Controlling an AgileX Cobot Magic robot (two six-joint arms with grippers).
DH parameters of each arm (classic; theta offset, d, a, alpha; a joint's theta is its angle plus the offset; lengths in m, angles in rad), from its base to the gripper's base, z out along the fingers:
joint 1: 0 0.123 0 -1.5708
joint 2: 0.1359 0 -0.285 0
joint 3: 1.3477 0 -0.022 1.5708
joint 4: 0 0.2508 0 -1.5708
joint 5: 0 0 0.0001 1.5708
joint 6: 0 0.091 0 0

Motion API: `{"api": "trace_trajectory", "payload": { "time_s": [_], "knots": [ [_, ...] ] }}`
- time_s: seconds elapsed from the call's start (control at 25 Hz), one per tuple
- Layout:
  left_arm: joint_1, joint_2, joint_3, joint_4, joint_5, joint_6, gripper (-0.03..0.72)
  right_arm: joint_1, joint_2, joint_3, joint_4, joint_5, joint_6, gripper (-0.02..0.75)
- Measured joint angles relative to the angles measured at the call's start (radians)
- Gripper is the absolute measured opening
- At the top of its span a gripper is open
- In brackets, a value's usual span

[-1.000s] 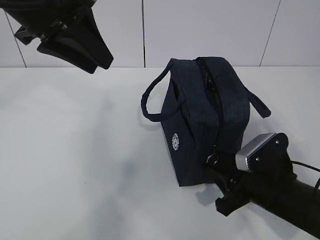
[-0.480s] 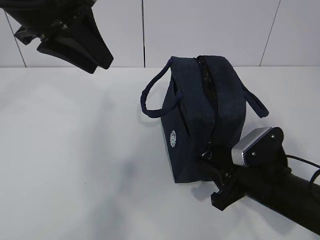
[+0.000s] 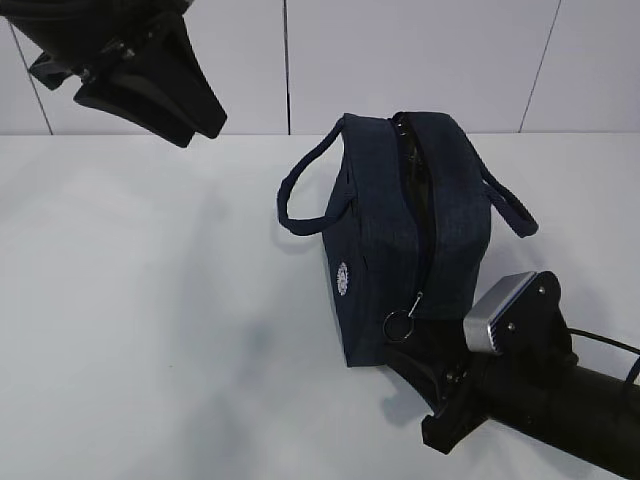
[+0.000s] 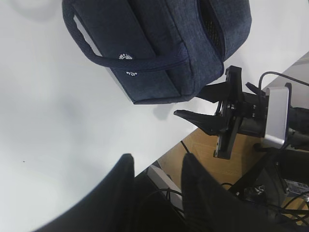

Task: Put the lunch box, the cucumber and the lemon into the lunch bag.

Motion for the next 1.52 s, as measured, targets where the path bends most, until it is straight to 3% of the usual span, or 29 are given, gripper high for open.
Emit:
{"api": "trace_trajectory", "payload": {
  "time_s": [0.32,1.0,1.24,1.52],
  "knots": [
    [0.000,0.000,0.000,0.000,0.000,0.000,0.237,0.000,0.000,-0.017,0.080,0.000,0.000,0.333],
    [0.000,0.000,0.000,0.000,0.000,0.000,0.237,0.000,0.000,-0.034,0.099,0.000,0.000,0.330],
    [0.000,0.000,0.000,0.000,0.000,0.000,0.237,0.000,0.000,-0.034,0.061,0.000,0.001,0.223],
    [0.000,0.000,0.000,0.000,0.000,0.000,0.237,0.000,0.000,0.000,0.019,0.000,0.004,0.198]
  ]
}}
